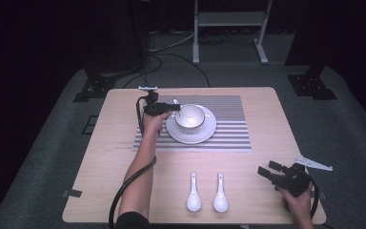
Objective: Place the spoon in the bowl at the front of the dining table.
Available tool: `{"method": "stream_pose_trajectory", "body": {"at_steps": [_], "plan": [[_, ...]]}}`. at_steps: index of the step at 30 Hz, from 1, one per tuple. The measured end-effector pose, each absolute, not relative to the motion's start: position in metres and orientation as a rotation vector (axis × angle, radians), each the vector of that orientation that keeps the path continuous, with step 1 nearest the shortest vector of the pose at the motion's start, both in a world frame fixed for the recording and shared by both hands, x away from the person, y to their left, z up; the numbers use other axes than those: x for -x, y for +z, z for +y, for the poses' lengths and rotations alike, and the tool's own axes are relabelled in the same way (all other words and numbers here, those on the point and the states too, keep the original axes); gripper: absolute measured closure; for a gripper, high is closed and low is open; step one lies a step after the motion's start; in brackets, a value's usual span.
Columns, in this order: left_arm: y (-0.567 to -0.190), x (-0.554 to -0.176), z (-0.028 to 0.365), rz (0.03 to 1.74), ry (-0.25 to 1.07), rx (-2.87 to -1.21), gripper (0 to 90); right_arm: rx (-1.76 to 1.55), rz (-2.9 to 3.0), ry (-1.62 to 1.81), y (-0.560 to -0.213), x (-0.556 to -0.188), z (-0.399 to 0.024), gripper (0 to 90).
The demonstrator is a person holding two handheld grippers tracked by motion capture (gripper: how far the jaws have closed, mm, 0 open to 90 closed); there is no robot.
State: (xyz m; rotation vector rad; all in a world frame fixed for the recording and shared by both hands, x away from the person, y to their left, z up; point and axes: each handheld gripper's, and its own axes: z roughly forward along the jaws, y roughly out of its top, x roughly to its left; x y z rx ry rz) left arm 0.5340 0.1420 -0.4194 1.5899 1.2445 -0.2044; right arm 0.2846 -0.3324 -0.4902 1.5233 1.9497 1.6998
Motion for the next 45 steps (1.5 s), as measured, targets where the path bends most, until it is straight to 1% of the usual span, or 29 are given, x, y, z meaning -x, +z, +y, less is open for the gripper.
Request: {"method": "stream_pose_trajectory", "body": {"at_steps": [12,20,27,33,40,45], "plan": [[-0.421,-0.531,0.146,1.262,-0.193,-1.602,82.0,-1.524,1.95,1.701,-0.49,-0.285,-0.332,18.4],[-0.426,-0.528,0.154,1.292,-0.205,-1.594,73.3,-1.524,1.95,1.701,-0.49,-0.285,-0.332,18.4],[-0.434,-0.522,0.161,1.297,-0.22,-1.578,71.0,-1.525,1.95,1.699,-0.49,-0.285,-0.332,18.4],[-0.442,-0.514,0.166,1.291,-0.241,-1.589,67.2,-1.526,1.948,1.695,-0.49,-0.285,-0.332,18.4],[-0.436,-0.504,0.174,1.259,-0.253,-1.582,62.0,-1.532,1.948,1.69,-0.49,-0.286,-0.332,18.4],[-0.429,-0.498,0.173,1.238,-0.247,-1.617,58.9,-1.535,1.946,1.689,-0.49,-0.286,-0.332,18.4]]}}
